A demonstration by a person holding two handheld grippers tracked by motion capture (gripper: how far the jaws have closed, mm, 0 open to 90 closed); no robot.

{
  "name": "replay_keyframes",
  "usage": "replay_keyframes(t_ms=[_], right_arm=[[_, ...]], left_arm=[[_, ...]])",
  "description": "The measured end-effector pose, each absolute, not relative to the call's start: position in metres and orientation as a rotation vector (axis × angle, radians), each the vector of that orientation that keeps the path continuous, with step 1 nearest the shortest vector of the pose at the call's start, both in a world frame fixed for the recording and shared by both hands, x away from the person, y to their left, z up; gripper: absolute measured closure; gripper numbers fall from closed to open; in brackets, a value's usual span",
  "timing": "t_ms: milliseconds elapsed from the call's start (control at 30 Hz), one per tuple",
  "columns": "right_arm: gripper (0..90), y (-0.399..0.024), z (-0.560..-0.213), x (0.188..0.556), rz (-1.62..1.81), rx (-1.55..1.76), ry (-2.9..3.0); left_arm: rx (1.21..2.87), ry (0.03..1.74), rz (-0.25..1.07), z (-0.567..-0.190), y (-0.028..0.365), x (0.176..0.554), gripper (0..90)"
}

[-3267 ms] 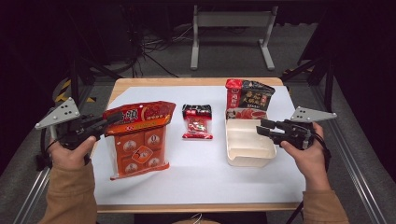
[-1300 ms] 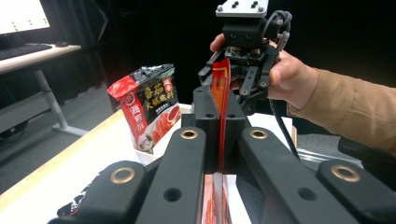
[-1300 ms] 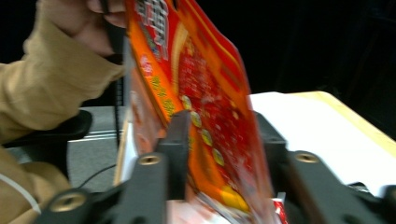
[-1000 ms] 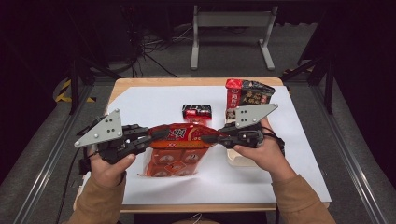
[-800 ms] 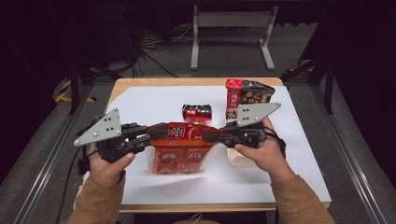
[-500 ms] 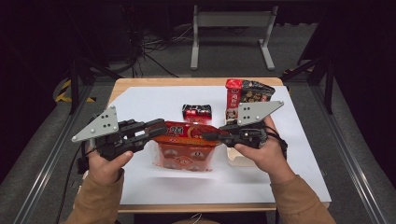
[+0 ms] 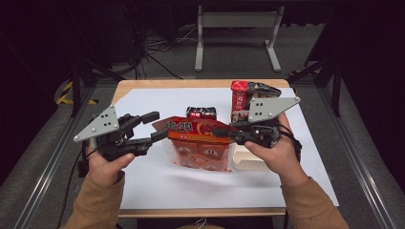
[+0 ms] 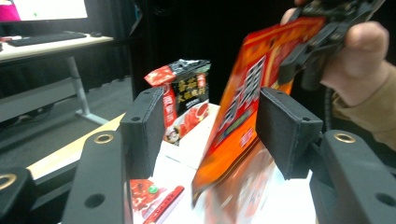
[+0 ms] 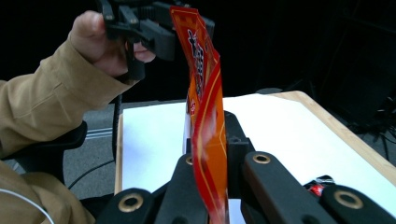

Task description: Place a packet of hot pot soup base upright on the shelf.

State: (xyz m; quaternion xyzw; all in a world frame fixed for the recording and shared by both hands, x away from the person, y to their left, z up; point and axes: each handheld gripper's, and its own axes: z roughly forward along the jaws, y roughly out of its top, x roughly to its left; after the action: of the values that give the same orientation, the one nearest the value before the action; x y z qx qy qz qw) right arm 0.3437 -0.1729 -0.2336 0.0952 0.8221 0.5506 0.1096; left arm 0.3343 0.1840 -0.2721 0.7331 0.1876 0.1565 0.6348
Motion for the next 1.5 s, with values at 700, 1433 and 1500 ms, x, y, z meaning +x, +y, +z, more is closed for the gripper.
replay_keyframes(t_ms=[700, 1433, 1500], right_arm=[[89.6, -0.196, -0.19, 0.348, 1.577, 0.381, 2.296], [89.6, -0.237, -0.178, 0.36, 1.499, 0.492, 2.196], [89.6, -0.242, -0.179, 0.362, 1.495, 0.499, 2.189]], left_arm=[[1.706, 0.571, 0.405, -0.296, 0.198, 0.363, 34.3], [1.754, 0.659, 0.418, -0.318, 0.206, 0.383, 33.9], [1.76, 0.662, 0.414, -0.319, 0.207, 0.384, 33.9]])
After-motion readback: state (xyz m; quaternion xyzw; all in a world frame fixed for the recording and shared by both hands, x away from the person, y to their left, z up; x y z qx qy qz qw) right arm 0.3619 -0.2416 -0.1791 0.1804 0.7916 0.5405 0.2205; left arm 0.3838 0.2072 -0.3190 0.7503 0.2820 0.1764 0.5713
